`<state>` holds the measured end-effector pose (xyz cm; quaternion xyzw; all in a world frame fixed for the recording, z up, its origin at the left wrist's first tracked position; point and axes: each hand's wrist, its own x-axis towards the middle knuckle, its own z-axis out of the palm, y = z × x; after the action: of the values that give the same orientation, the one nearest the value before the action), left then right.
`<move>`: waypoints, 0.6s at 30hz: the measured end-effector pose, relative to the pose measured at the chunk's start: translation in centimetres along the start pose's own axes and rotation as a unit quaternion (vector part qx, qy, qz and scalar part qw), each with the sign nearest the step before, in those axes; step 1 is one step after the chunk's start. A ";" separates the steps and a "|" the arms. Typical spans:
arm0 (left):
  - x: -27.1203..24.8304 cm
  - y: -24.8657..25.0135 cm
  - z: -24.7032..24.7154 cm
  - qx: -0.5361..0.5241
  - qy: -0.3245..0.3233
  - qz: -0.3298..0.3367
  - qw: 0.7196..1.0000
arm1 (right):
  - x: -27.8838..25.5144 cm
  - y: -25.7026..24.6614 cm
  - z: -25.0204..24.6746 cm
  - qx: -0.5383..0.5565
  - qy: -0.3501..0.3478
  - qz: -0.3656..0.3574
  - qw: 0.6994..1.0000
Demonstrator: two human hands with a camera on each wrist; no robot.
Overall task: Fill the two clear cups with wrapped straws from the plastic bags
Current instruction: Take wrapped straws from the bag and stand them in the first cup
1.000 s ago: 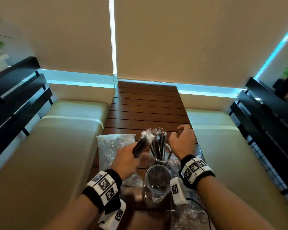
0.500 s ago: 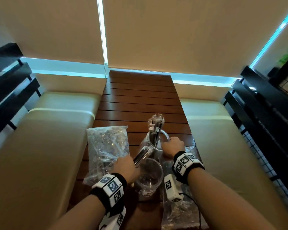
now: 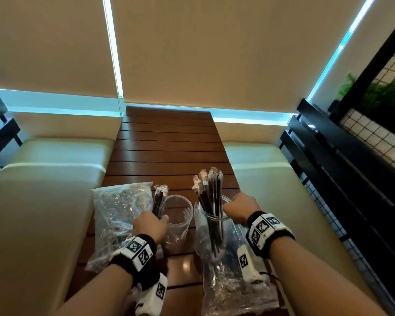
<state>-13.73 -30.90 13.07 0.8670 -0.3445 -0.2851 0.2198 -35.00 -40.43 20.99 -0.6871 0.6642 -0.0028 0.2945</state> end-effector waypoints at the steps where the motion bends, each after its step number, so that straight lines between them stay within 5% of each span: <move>1: 0.1 -0.1 0.1 -0.018 -0.004 -0.004 1.000 | -0.2 0.1 0.4 0.000 -0.020 -0.008 1.000; 8: -0.4 -0.9 -0.5 -0.068 -0.035 0.008 0.997 | -0.4 0.7 5.2 -0.042 -0.155 -0.090 0.983; 18: -3.2 -1.2 -3.7 -0.192 0.052 0.070 0.977 | -0.3 -1.2 9.2 -0.091 -0.118 -0.148 0.978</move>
<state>-12.66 -27.15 16.25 0.7962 -0.3308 -0.2844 0.4193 -30.33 -36.54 14.02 -0.7969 0.5136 0.0951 0.3035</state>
